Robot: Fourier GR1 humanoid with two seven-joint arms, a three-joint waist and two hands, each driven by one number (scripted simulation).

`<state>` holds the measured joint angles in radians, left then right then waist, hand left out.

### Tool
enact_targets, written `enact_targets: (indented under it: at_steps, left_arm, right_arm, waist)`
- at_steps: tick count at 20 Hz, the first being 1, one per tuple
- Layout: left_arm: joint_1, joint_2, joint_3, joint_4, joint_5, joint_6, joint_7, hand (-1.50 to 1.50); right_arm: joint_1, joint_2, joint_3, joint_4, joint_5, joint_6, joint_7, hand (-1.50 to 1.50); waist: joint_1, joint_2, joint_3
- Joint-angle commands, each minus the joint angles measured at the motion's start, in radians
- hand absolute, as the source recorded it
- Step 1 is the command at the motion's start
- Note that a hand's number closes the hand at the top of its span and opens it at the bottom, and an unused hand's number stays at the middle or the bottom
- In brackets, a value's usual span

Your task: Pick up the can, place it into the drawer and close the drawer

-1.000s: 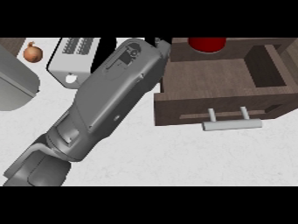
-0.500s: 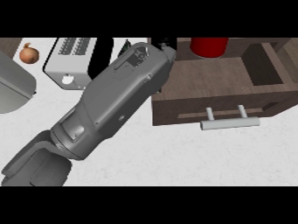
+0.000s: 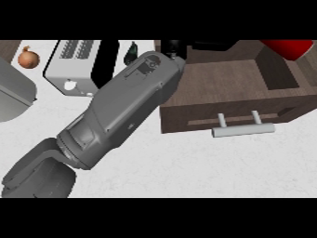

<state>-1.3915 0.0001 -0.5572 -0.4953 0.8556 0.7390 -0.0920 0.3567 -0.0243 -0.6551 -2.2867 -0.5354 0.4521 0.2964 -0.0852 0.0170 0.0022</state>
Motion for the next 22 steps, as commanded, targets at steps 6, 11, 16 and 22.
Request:
enact_targets:
  at_steps: [6,11,16,22]
  left_arm:
    - [-0.005,0.0,-0.069,0.022,0.074,0.069,-0.024,-1.5]
    - [-0.045,0.0,-0.048,0.065,0.117,0.057,-0.059,-1.5]
    - [-0.007,0.0,-0.033,0.063,0.134,0.024,-0.137,-1.5]
    - [-0.015,0.0,-0.027,0.045,0.169,0.022,-0.193,-1.5]
  right_arm:
    - [-0.021,0.023,0.031,-0.009,0.062,-0.005,0.002,-1.5]
    - [-0.037,0.0,0.031,-0.027,0.018,-0.014,0.031,-1.5]
    - [-0.059,-0.029,-0.016,-0.094,0.136,0.016,-0.065,-1.5]
    - [-0.132,-0.084,0.033,-0.137,0.271,0.062,-0.135,-1.5]
  waist:
    - [0.001,0.002,0.0]
    - [-0.017,0.007,0.0]
    - [0.001,0.005,-0.001]
    - [0.011,0.006,-0.001]
